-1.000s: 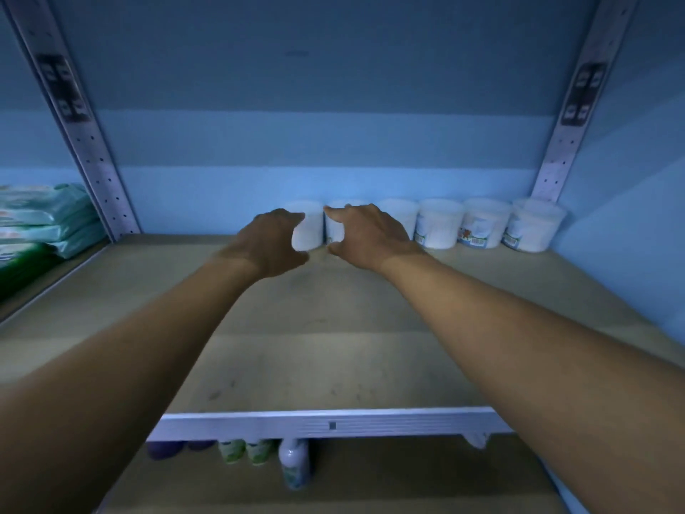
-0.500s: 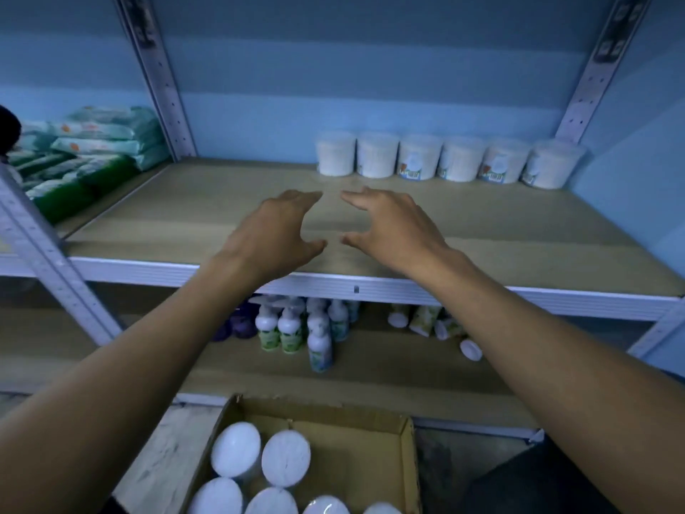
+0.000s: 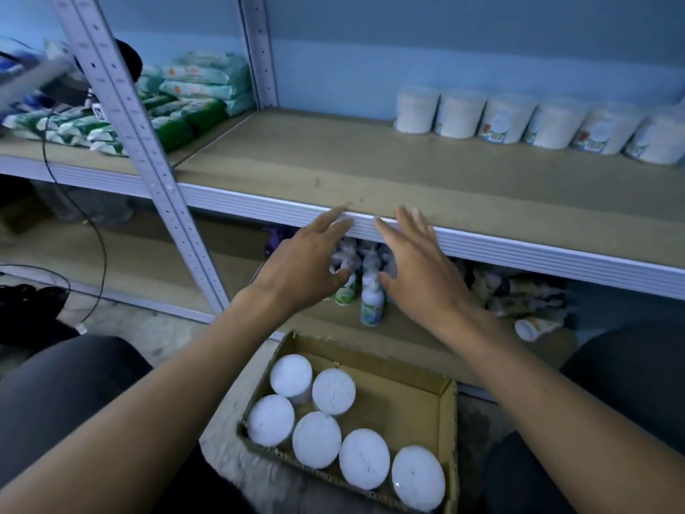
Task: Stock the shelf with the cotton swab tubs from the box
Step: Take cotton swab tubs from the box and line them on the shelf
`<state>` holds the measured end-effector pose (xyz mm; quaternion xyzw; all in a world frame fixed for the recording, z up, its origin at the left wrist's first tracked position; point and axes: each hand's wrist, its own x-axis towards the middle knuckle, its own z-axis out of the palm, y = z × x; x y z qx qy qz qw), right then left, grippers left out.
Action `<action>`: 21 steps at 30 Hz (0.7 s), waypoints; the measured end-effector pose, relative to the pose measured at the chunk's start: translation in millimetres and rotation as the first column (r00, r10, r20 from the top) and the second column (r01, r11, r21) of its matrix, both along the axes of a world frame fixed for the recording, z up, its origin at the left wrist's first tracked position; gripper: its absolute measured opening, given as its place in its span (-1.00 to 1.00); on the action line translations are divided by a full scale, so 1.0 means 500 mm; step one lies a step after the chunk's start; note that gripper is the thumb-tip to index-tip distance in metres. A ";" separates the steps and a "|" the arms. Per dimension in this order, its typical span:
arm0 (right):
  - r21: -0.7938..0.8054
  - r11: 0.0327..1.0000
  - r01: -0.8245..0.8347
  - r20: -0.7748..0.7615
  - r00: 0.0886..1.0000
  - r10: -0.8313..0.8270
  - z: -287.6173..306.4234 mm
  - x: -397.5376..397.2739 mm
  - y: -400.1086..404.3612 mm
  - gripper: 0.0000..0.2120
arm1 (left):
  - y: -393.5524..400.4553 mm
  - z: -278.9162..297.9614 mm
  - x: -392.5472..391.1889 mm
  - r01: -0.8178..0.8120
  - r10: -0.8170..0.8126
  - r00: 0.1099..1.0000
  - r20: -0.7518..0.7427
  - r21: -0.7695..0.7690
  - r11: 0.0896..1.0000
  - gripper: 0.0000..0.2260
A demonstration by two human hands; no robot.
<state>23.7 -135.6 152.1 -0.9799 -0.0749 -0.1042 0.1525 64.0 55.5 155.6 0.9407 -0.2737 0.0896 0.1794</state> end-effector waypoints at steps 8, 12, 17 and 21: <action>0.005 0.996 -0.085 -0.210 0.974 0.084 -0.150 -0.033 0.078 -0.06 | 0.033 -0.110 -0.037 -0.043 0.058 0.978 -0.201 0.077 0.996 -0.30; 0.016 0.996 -0.090 -0.351 0.932 0.090 -0.215 -0.028 0.099 -0.13 | 0.059 -0.179 -0.031 -0.076 0.129 0.939 -0.318 0.175 0.982 -0.32; -0.031 0.997 -0.071 -0.460 0.886 0.048 -0.278 -0.022 0.115 -0.15 | 0.096 -0.254 -0.012 -0.128 0.246 0.868 -0.432 0.284 0.950 -0.34; -0.062 0.995 -0.077 -0.523 0.852 0.033 -0.323 -0.013 0.126 -0.16 | 0.109 -0.317 -0.004 -0.133 0.286 0.813 -0.508 0.316 0.940 -0.32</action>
